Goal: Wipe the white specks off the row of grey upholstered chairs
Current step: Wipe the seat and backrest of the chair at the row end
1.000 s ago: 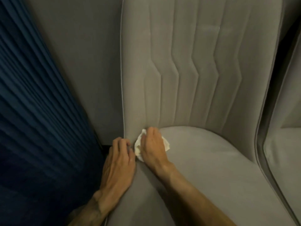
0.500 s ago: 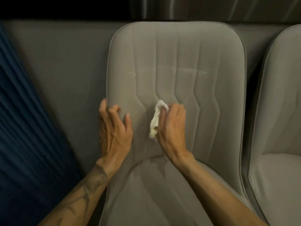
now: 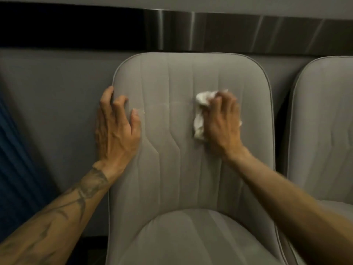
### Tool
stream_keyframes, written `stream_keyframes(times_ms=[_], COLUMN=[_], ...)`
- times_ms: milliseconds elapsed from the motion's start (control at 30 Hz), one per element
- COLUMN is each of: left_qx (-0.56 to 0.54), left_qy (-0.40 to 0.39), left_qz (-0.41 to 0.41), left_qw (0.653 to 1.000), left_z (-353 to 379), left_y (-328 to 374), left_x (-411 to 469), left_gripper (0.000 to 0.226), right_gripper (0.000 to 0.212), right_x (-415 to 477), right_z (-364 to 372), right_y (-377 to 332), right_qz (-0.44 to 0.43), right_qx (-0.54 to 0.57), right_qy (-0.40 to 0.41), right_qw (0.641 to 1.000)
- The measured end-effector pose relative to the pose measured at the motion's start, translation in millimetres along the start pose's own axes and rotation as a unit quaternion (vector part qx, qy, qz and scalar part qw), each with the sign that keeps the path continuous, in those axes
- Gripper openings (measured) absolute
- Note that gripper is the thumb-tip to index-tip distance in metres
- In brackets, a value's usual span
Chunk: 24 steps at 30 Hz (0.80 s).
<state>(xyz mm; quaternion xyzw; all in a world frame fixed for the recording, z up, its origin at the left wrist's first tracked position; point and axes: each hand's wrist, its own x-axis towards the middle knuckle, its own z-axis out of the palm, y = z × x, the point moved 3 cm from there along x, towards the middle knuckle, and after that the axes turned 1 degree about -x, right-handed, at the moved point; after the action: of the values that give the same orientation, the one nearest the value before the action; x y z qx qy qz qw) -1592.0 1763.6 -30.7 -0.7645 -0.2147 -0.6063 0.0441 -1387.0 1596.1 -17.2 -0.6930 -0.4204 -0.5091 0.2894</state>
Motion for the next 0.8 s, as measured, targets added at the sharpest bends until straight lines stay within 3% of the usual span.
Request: stream_keyframes(times_ms=[133,267,333,400,533,700,800], left_qx=[0.002,0.005,0.003,0.002,-0.005,-0.006,-0.007], left_qy=[0.015,0.002,-0.006,-0.009,-0.01,-0.012,-0.011], left_qz=[0.002,0.0,-0.005,-0.006,-0.012,-0.017,-0.021], left_qw=[1.0,1.0,1.0,1.0,1.0,1.0,1.0], left_z=[4,3,3,2,3,4,4], left_y=[-2,-1,1,1,0,-2,-2], left_x=[-2,-3,-2,-2,-3,-3,-3], left_gripper=[0.033,0.034,0.034,0.034,0.034,0.034,0.035], right_gripper=[0.021,0.024,0.021,0.019,0.019,0.021,0.021], right_x=[44,-16,-7,26,46,-7,37], right_z=[-11,1,0,-3,-5,-4,-12], right_y=[26,-6,6,22,25,16,31], right_qz=[0.108,-0.025,-0.085,-0.073,0.071,-0.099,-0.058], right_qx=[-0.04,-0.015,-0.024,-0.043,-0.074,-0.05,-0.07], right_qy=[0.076,-0.027,-0.041,-0.02,0.066,-0.059,-0.03], right_qw=[0.99,0.999,0.995,0.996,0.993,0.992,0.995])
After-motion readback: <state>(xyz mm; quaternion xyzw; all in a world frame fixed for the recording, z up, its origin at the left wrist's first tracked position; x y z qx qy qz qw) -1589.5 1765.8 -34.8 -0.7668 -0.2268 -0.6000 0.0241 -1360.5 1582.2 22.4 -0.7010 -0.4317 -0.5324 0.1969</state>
